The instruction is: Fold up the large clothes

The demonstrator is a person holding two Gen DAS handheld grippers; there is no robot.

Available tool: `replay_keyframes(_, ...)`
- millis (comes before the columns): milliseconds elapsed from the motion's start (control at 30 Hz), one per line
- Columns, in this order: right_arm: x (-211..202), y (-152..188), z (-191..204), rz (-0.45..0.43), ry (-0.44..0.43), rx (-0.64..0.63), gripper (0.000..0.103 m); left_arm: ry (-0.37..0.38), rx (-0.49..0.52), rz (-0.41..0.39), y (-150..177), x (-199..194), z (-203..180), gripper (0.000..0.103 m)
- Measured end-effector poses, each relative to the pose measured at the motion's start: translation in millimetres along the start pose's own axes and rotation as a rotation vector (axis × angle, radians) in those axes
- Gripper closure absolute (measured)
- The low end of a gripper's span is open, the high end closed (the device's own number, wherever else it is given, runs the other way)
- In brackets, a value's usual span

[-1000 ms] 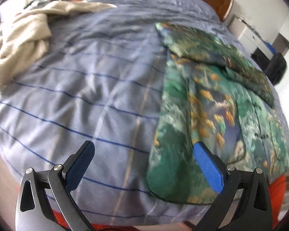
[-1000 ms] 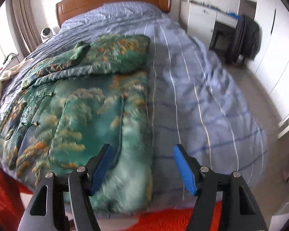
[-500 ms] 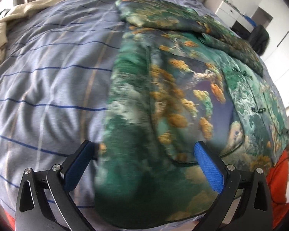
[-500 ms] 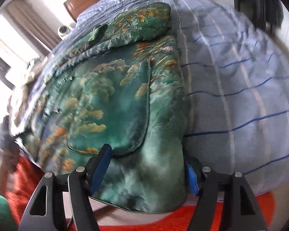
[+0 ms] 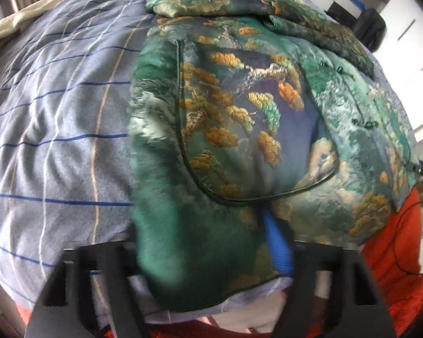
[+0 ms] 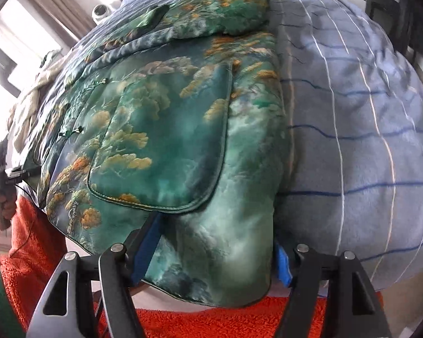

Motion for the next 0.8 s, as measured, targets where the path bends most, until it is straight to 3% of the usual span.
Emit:
replay_keyframes(67, -8.1, -4.2, 4.2, -0.012, -0.024, 0.003, 0.059, 0.006, -0.015, -0.005, -0.4, -7.8, 4.4, 0.075)
replay_keyframes(133, -16.8, -7.0, 5.8, -0.033, -0.031, 0.006, 0.078, 0.017, -0.045, -0.021, -0.9, -13.3, 9.0, 0.085)
replay_keyframes(167, -18.7, -7.5, 6.0, -0.038, -0.036, 0.011, 0.082, 0.021, -0.056, -0.028, -1.1, -15.0, 10.2, 0.088)
replay_keyframes(400, -21.6, -10.9, 10.8, -0.055, -0.023, 0.015, 0.087, 0.062, -0.108, -0.087, 0.6, -38.1, 14.2, 0.093)
replay_keyframes(800, -48.9, -10.7, 21.4, -0.131, -0.054, 0.028, 0.090, 0.089, -0.100, -0.151, -6.5, -65.5, 6.9, 0.095)
Point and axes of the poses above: each gripper's, at about its wrist camera, not at the fingertips, and x roughly the way its jaws point, z to its left, y to its underside, the point moved 2 cm from there along x, roughly the way its jaws point, and after that the axes turned 4 degrees about -y, right-handed, at the moved point
